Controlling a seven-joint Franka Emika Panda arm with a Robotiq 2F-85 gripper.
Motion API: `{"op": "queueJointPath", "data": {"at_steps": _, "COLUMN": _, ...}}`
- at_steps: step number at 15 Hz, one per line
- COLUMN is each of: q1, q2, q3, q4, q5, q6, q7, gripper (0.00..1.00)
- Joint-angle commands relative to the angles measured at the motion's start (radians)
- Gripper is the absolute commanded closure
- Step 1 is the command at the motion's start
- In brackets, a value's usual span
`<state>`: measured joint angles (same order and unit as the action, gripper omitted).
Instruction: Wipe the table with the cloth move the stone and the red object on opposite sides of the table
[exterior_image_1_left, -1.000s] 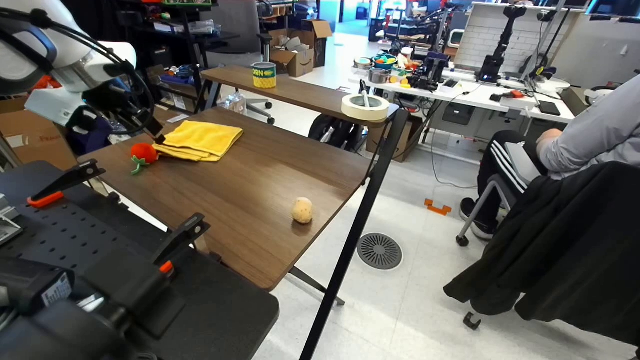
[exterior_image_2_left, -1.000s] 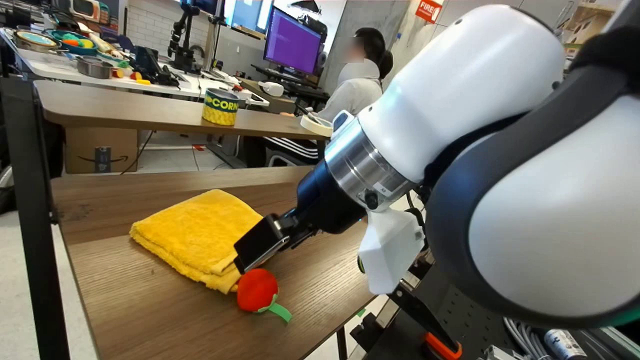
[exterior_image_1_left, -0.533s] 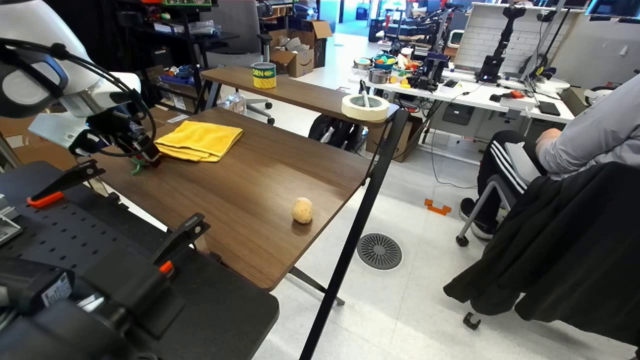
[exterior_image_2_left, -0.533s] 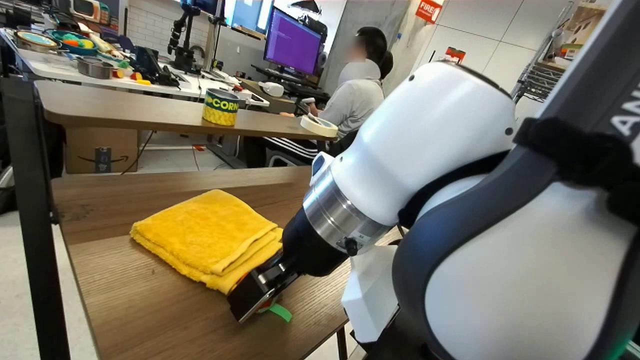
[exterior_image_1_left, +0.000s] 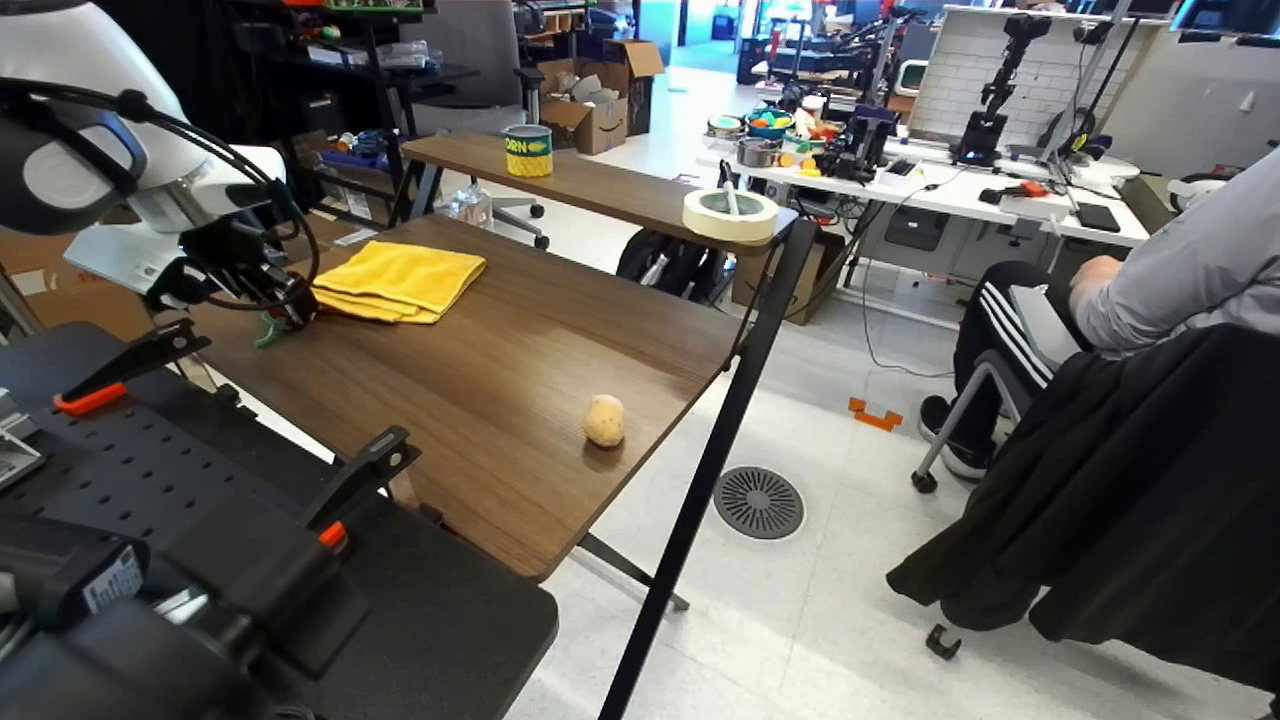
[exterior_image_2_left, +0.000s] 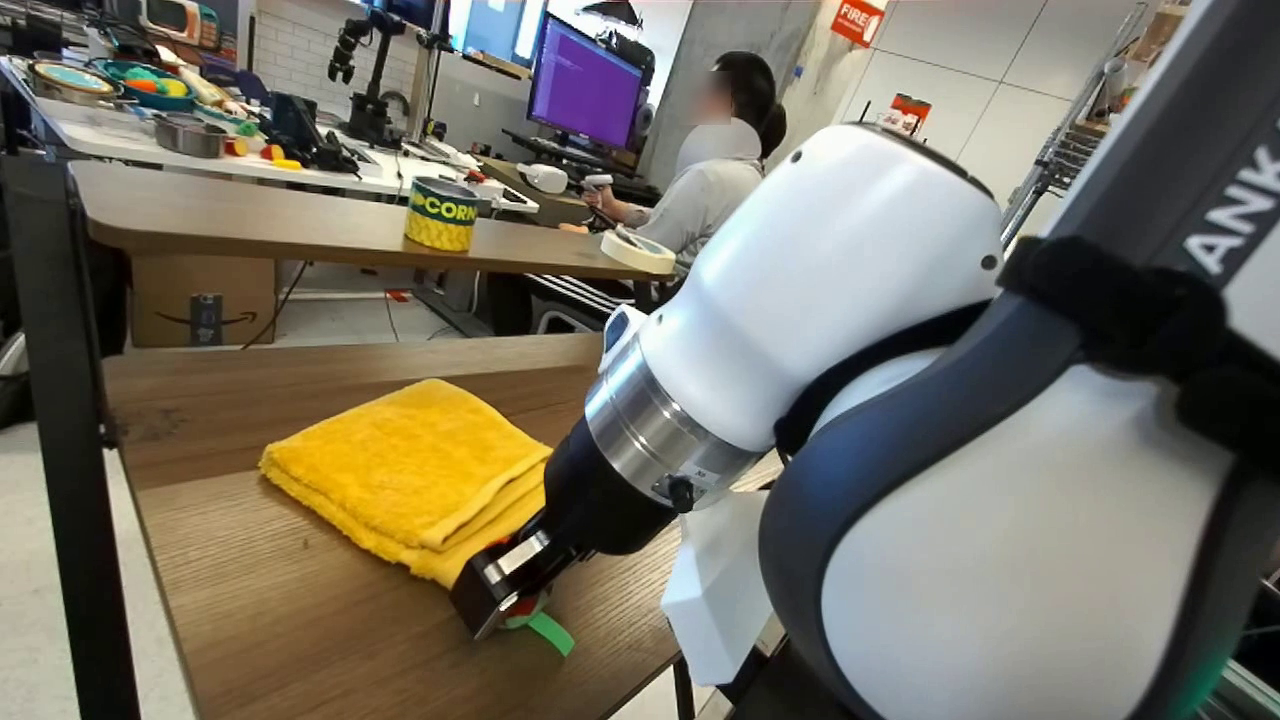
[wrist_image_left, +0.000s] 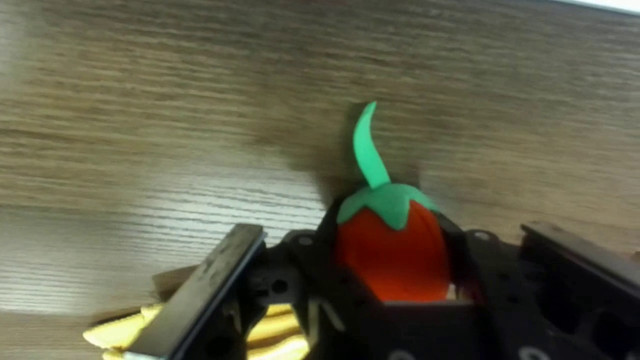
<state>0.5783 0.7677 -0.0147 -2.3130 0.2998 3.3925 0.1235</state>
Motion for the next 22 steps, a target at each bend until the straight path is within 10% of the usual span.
{"op": "queueJointPath", "data": {"at_steps": 1, "q1": -0.014, "q2": -0.040, "q3": -0.015, "q4": -0.012, "q5": -0.013, "q6": -0.017, "q7": 0.011, "gripper": 0.90}}
{"op": "queueJointPath", "data": {"at_steps": 12, "q1": -0.314, "q2": 0.022, "q3": -0.144, "q4": 0.293, "q5": 0.064, "q6": -0.059, "q7": 0.149, "gripper": 0.93}}
{"op": "queueJointPath", "data": {"at_steps": 22, "q1": -0.181, "q2": 0.391, "q3": -0.499, "q4": 0.676, "q5": 0.204, "q6": -0.338, "q7": 0.586, "gripper": 0.93}}
